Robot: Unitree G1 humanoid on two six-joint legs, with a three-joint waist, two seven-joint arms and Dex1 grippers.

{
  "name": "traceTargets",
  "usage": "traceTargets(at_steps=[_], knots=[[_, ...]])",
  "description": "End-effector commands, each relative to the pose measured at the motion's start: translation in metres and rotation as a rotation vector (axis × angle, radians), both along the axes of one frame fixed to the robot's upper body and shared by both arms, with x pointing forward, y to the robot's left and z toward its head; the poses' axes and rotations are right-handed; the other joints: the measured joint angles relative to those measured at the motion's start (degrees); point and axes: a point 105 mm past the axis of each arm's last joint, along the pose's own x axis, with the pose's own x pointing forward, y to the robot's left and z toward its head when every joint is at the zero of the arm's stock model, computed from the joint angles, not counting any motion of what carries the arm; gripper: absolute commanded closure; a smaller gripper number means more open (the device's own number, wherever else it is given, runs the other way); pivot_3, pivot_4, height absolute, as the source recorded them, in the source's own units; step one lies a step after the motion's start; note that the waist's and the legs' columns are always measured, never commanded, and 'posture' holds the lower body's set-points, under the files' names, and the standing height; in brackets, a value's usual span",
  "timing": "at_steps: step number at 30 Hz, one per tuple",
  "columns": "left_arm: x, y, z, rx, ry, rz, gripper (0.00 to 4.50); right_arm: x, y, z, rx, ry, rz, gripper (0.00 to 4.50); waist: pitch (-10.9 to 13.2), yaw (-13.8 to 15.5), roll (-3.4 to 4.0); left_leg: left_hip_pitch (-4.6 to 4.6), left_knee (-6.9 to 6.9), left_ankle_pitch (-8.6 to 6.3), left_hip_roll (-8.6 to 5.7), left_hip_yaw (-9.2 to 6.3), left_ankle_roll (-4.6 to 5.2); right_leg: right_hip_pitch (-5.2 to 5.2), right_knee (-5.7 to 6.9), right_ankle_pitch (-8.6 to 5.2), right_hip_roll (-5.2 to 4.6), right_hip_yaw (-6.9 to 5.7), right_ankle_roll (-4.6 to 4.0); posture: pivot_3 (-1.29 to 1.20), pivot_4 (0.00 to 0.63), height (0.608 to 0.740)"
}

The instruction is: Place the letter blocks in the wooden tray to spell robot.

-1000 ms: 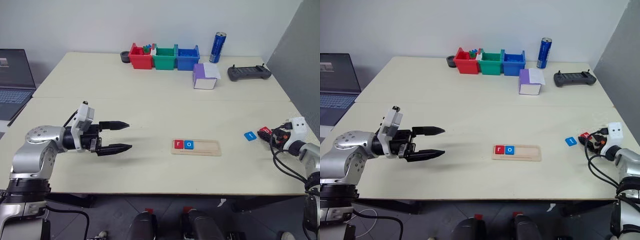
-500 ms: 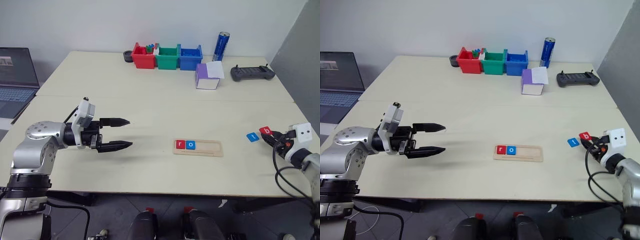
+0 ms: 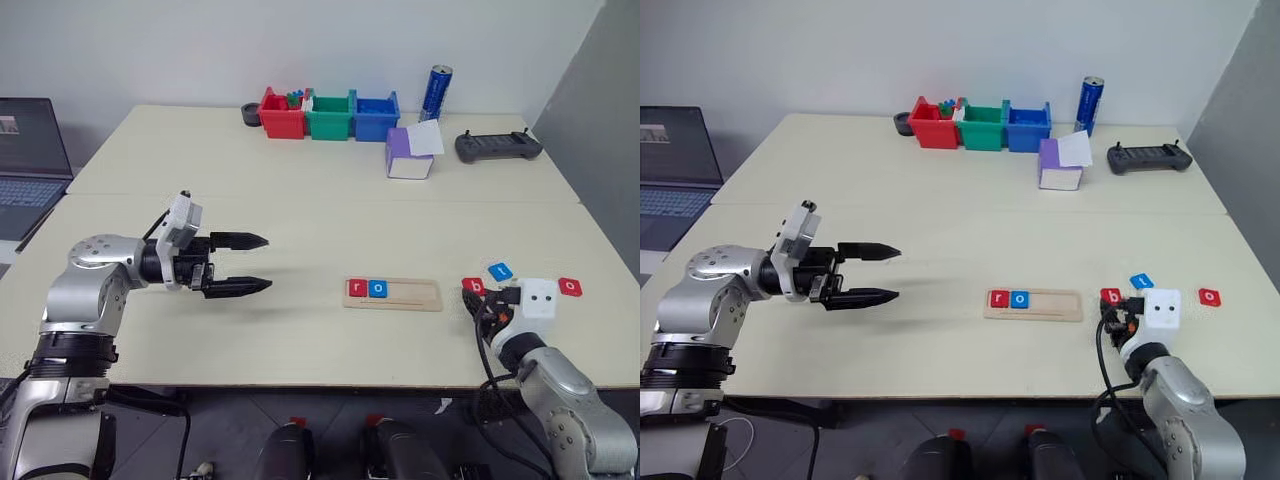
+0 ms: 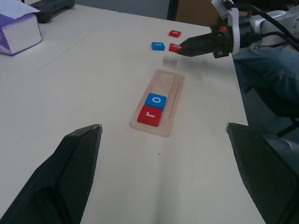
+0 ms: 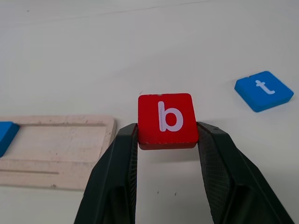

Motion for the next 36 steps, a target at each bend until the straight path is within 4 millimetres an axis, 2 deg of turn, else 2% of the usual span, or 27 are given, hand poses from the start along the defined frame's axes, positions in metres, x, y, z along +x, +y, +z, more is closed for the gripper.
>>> traceTargets(at_steps=[1, 2, 6, 8, 11, 14, 16, 19, 23, 29, 36], knots=[[-0.001, -0.001, 0.002, 0.029, -0.044, -0.023, 0.0, -0.001, -0.009, -0.01, -0.048, 0.049, -0.031, 1.7, 0.0, 0.0, 0.0, 0.0, -0.01, 0.04, 0.0, 0.0, -0.08, 0.0, 0.0, -0.02, 0.0, 0.0, -0.04, 0.0, 0.15, 0.74], [-0.001, -0.002, -0.001, 0.03, -0.044, -0.024, 0.0, 0.0, -0.011, -0.011, -0.058, 0.054, -0.034, 1.24, 0.0, 0.0, 0.0, -0.01, -0.02, 0.04, 0.0, 0.01, -0.08, -0.02, 0.0, -0.03, 0.0, 0.0, -0.05, 0.0, 0.15, 0.74], [-0.002, -0.003, -0.004, 0.024, -0.044, -0.022, 0.0, 0.003, -0.01, 0.002, -0.077, 0.025, 0.03, 0.03, 0.0, -0.1, 0.0, -0.02, -0.02, 0.01, 0.0, 0.02, -0.03, -0.03, 0.02, -0.03, 0.0, 0.02, -0.05, 0.0, 0.15, 0.74], [-0.003, -0.004, -0.004, 0.02, -0.045, -0.02, 0.0, -0.001, -0.007, 0.016, -0.085, 0.002, 0.173, 0.03, 0.0, -0.1, 0.0, -0.02, 0.0, -0.04, 0.0, 0.02, 0.06, -0.03, 0.02, -0.02, 0.0, 0.01, -0.03, 0.0, 0.15, 0.74], [-0.002, -0.004, -0.002, 0.015, -0.047, -0.014, 0.0, -0.001, -0.025, 0.03, -0.209, 0.002, 0.378, 0.03, 0.0, 0.0, 0.01, -0.02, 0.03, -0.06, -0.02, 0.02, 0.09, -0.01, -0.01, 0.0, 0.01, 0.0, 0.01, 0.0, 0.15, 0.74], [-0.003, -0.001, -0.003, 0.025, -0.046, -0.001, 0.0, -0.007, -0.033, 0.027, -0.317, 0.111, 0.697, 0.03, 0.0, 0.1, -0.06, -0.01, 0.03, -0.09, -0.06, 0.02, 0.15, 0.03, -0.07, 0.03, 0.01, 0.0, 0.06, 0.0, 0.15, 0.74], [-0.004, 0.001, -0.002, 0.028, -0.048, 0.009, 0.0, -0.002, -0.047, 0.023, -0.381, 0.176, 0.792, 0.03, 0.0, -0.1, -0.09, 0.02, 0.03, -0.11, -0.03, 0.02, 0.19, 0.05, -0.08, 0.03, 0.07, 0.02, 0.06, 0.0, 0.15, 0.74], [-0.006, 0.003, -0.001, 0.028, -0.052, 0.022, 0.0, 0.018, -0.061, 0.021, -0.452, 0.198, 0.847, 0.03, 0.1, -0.3, -0.17, 0.04, 0.04, -0.11, 0.07, 0.0, 0.19, 0.05, -0.06, 0.03, 0.17, 0.01, 0.06, 0.0, 0.15, 0.74], [-0.012, 0.004, -0.002, 0.028, -0.059, 0.038, 0.0, 0.033, -0.053, 0.019, -0.413, 0.16, 0.901, 0.03, 0.1, -0.2, -0.15, 0.03, 0.02, -0.1, 0.08, -0.01, 0.17, 0.03, -0.04, 0.02, 0.2, 0.01, 0.05, 0.0, 0.15, 0.74], [-0.015, 0.006, -0.001, 0.03, -0.059, 0.059, 0.0, 0.03, -0.036, 0.007, -0.338, 0.132, 0.911, 0.03, 0.1, 0.3, -0.13, -0.03, 0.06, -0.09, 0.04, 0.0, 0.13, 0.03, -0.05, 0.02, 0.1, 0.01, 0.04, 0.0, 0.15, 0.74], [-0.014, 0.006, -0.001, 0.04, -0.058, 0.064, 0.0, 0.035, -0.039, -0.009, -0.308, 0.14, 0.838, 0.03, 0.1, 0.1, -0.13, 0.03, 0.12, -0.09, 0.01, 0.03, 0.15, 0.08, -0.02, 0.03, 0.01, 0.01, 0.06, 0.0, 0.15, 0.74]])
